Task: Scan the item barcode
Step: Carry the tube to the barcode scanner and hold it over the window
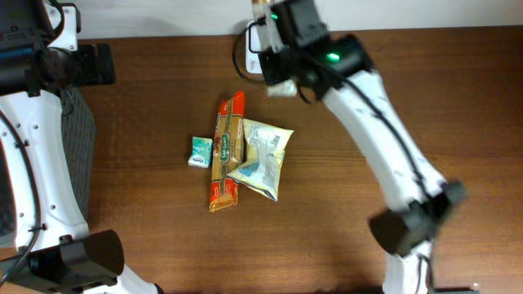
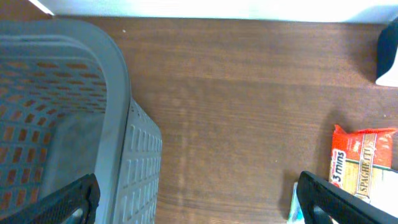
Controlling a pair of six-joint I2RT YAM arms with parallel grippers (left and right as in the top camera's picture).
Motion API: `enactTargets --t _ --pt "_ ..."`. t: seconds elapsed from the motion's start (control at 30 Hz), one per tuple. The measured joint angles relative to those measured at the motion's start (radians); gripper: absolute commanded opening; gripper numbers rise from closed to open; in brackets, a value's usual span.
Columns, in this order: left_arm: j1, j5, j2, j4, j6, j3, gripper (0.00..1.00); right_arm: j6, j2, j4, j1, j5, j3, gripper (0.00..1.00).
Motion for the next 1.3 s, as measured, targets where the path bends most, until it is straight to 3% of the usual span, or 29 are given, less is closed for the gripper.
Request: enactTargets --t 0.07,0.1,0.27,0.37,0.5,0.97,1.07,1.17,1.23,1.3 --pt "0.000 0.000 0.000 0.002 0.000 0.000 0.99 -0.129 0.142 0.137 0.012 0.222 0.006 0.04" --pt "0.000 0.000 0.000 -0.001 0.000 0.000 0.99 -0.272 0.244 0.285 0.019 0.352 0.004 0.04" --pt "0.000 -0.007 0.000 0.002 0.000 0.000 0.99 -0.682 0.422 0.669 0.013 0.516 0.005 0.04" --pt "0.000 -0.006 0.000 0.002 0.000 0.000 0.99 -0.797 0.470 0.708 0.003 0.532 0.005 0.04" --pt "0.000 -0.006 0.000 0.002 0.000 0.000 0.99 -0.824 0.487 0.702 -0.039 0.549 0.005 0.04" --pt "0.000 -0.006 0.000 0.002 0.000 0.000 0.99 -0.808 0.512 0.531 -0.010 0.556 0.005 0.04" --pt "0.000 -0.007 0.000 0.003 0.000 0.000 0.99 -0.614 0.404 0.286 0.023 0.405 0.000 0.04" --pt "0.000 -0.006 0.000 0.000 0.000 0.000 0.99 -0.280 0.104 0.006 0.000 0.277 0.010 0.04" --pt "0.000 -0.007 0.000 0.001 0.000 0.000 0.99 -0.120 -0.073 -0.207 -0.091 0.259 0.026 0.04" --pt "0.000 -0.006 0.000 0.002 0.000 0.000 0.99 -0.050 -0.098 -0.335 -0.209 0.259 0.037 0.04"
